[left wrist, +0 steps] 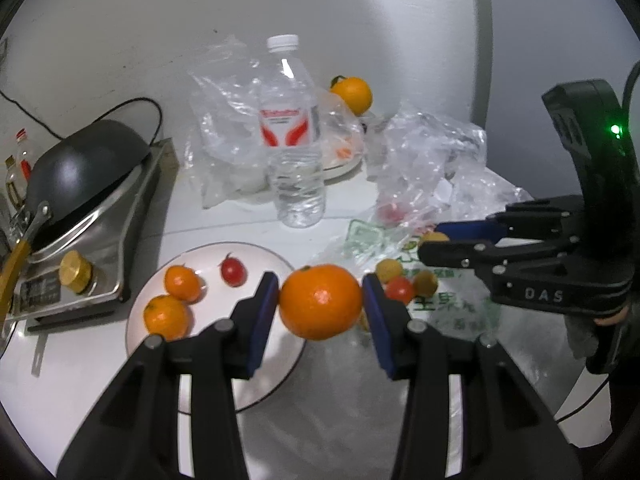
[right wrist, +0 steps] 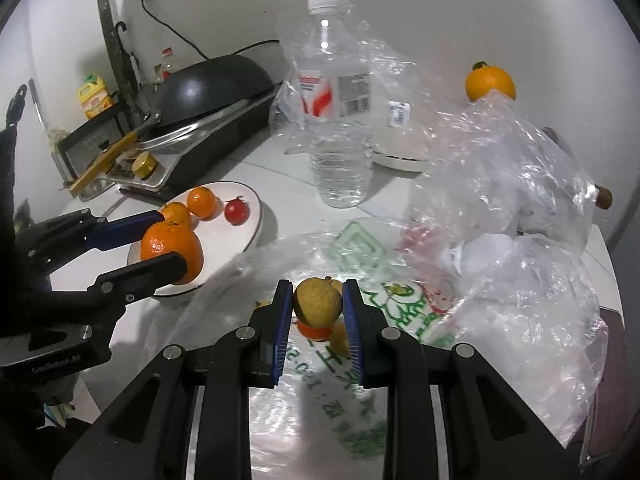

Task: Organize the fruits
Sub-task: 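Carry the mandarin onto the white plate with the left tool while the right tool sets the yellow fruit there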

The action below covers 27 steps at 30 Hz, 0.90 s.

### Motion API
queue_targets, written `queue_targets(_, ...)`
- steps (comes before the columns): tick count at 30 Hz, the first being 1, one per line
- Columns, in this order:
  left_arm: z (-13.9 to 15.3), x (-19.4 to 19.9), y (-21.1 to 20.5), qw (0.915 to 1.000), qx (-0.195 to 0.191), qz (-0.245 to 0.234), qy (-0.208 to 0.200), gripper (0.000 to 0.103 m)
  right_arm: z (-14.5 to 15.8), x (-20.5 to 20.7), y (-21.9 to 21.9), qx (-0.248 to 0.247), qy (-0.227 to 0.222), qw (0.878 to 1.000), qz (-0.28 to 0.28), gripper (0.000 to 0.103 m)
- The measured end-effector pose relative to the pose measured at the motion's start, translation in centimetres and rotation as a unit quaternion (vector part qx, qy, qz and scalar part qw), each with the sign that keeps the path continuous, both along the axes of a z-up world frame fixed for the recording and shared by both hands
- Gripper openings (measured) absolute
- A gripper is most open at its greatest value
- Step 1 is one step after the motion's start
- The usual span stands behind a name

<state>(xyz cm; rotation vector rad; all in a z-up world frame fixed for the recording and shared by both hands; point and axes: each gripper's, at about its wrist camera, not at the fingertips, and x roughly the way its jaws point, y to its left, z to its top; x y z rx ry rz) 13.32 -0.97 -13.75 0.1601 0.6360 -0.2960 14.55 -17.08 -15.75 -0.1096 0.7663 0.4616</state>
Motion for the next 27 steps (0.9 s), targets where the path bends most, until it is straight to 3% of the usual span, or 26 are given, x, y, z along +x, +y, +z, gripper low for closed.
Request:
queue_targets(10,0.2,-0.7,4.0,0.9991,-0.007,0.041,-0.008,0.044,1.6,-0.8,3.3,-0.014,-0.012,0.999,0.026,0.027)
queue_targets(24,-2.6,-0.5,8.7,0.9971,-0.006,0.074,0.019,0.044,0.7,-0.5,8.8,-0.026,0.001,0.998,0.063,0.027)
queue_targets(27,-3.4,-0.5,8.8,0.9962,0.026,0.082,0.012,0.045,0.4,-0.4,9.9,-0.03,0.004,0.997,0.072,0.027)
